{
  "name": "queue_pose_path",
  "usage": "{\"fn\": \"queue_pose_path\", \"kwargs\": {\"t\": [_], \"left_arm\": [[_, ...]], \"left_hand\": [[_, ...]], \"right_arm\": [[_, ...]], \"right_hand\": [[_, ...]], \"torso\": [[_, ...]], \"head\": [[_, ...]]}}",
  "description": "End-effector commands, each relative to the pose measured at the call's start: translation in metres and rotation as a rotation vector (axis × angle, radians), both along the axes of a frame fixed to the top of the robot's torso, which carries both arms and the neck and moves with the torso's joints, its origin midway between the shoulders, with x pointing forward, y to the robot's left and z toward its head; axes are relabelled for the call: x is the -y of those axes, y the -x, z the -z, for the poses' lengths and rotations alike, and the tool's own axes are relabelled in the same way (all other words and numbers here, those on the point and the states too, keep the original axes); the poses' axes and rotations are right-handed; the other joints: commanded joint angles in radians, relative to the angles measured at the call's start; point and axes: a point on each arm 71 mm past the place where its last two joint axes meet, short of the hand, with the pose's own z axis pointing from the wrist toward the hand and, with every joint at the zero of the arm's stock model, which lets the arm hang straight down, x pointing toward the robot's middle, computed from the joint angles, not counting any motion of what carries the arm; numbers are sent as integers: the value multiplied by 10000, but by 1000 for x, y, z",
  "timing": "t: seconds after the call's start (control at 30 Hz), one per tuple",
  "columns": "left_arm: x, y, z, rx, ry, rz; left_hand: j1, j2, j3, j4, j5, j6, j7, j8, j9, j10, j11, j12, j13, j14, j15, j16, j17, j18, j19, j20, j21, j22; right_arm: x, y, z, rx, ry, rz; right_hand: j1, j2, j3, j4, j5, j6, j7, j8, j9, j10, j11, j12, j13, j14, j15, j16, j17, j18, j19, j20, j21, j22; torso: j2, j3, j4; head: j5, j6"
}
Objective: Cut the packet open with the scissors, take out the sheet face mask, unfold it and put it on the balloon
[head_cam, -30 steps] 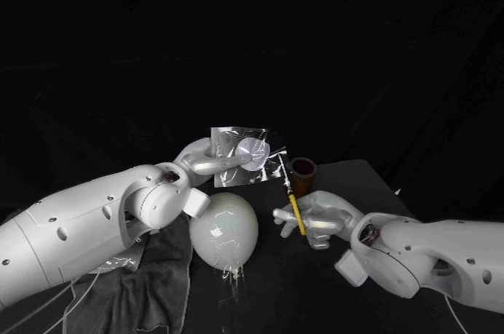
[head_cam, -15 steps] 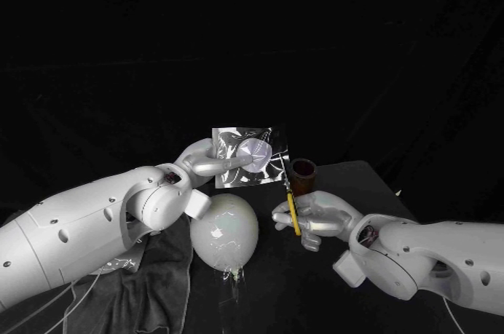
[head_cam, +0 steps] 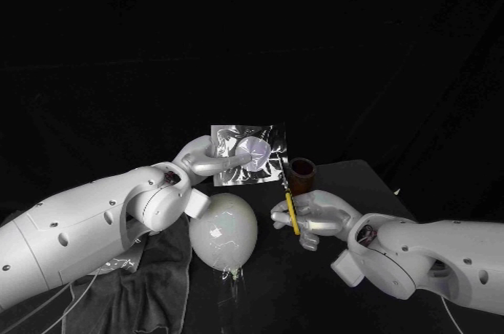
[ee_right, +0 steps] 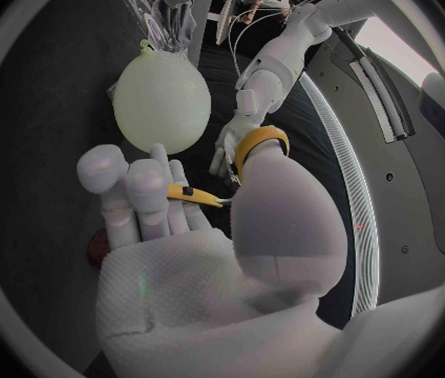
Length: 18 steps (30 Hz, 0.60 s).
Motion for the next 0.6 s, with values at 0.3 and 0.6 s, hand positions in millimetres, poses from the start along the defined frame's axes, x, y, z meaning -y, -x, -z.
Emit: {"fn": "queue_pose_path", "kwargs": {"t": [0.3,0.6], "left_arm": [[3,3,-6,1290,80,-30],[4,6,-6,1346,136,16]], "left_hand": [[-58,59,60,-24,32,69,31,29,1082,70,-27,37,-2,11,-47,-61,18,196,-71,-6,-17,-15],[-62,54,62,-32,31,70,31,31,1085,72,-27,38,-2,13,-48,-61,21,197,-73,-6,-17,-15]], "right_arm": [[-1,-1,-2,86,-366,253],[-2,-3,-2,168,-565,469]], "right_hand": [[104,1258,609,-71,-39,688,129,558,137,932,-327,507,-341,372,-254,589,465,74,597,-92,917,525],[342,1857,400,-112,-45,1289,-163,853,140,1780,-605,718,-420,719,-497,941,810,-65,1038,-316,1647,802]], "torso": [[-5,-5,8],[2,-2,17]], "head": [[-101,27],[-141,93]]}}
